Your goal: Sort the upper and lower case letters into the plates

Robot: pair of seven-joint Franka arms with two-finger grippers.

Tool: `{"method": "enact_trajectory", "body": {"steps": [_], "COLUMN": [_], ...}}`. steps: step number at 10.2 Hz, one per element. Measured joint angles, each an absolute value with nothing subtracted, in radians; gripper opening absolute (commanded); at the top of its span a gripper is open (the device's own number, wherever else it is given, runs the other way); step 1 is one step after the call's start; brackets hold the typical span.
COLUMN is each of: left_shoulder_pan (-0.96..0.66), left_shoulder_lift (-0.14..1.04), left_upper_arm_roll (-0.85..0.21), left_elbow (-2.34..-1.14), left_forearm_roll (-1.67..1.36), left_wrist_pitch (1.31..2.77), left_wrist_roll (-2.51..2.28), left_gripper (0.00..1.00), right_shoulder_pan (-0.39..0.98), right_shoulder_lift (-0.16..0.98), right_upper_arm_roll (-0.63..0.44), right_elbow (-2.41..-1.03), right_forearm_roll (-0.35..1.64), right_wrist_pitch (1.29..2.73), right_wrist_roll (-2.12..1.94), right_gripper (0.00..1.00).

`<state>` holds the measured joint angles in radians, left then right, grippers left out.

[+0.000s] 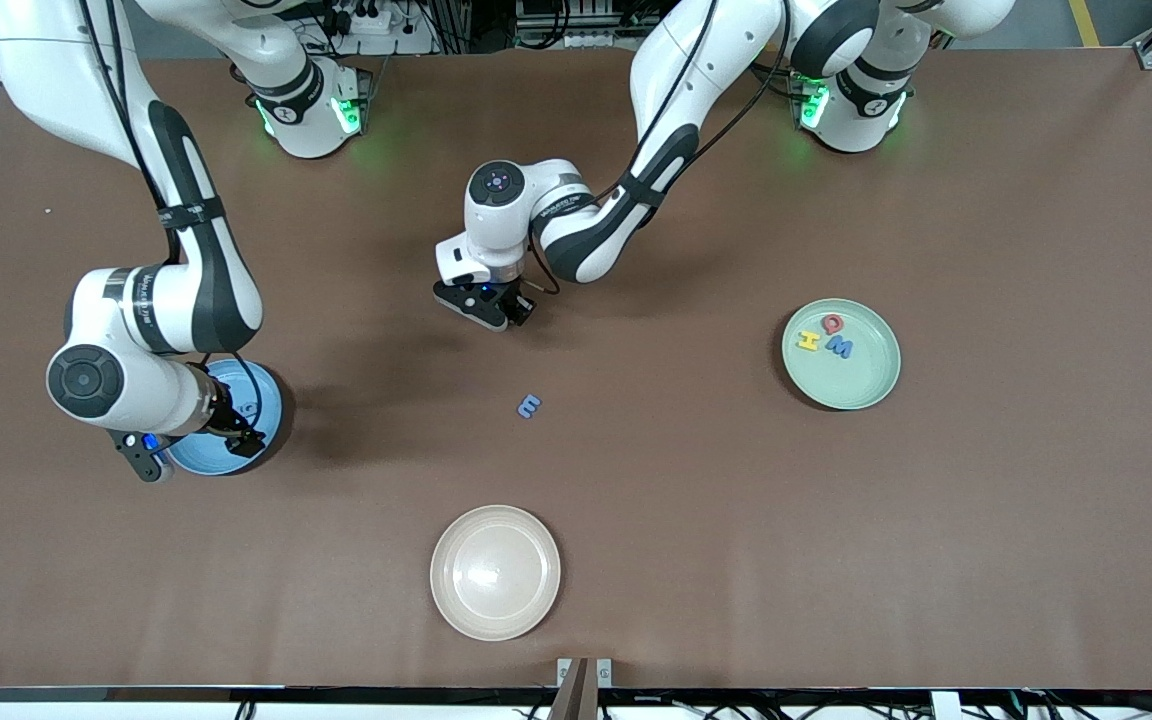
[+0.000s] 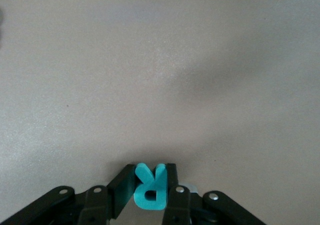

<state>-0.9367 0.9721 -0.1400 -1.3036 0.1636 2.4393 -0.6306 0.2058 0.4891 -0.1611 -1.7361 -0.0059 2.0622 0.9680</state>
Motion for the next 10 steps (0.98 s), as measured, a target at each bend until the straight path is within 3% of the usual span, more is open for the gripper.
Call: {"method": "enact_trajectory", "body": {"steps": [10], "left_shoulder_pan": [-0.934], "left_shoulder_lift": [0.970], "left_upper_arm_roll": [-0.139], "left_elbow": [-1.288], "left_forearm_roll": [0.119], "left_wrist_pitch": [2.375], "left_wrist_roll": [-0.631], "left_gripper": [0.08], "right_shoulder_pan": [0.236], "right_shoulder_lift": [0.488], "right_upper_arm_roll": [-0.138], "right_elbow": [-1.675], "right_forearm_roll": [0.046], "right_wrist_pitch": [2.013], "right_wrist_roll": [0.968], "right_gripper": [1.00]}}
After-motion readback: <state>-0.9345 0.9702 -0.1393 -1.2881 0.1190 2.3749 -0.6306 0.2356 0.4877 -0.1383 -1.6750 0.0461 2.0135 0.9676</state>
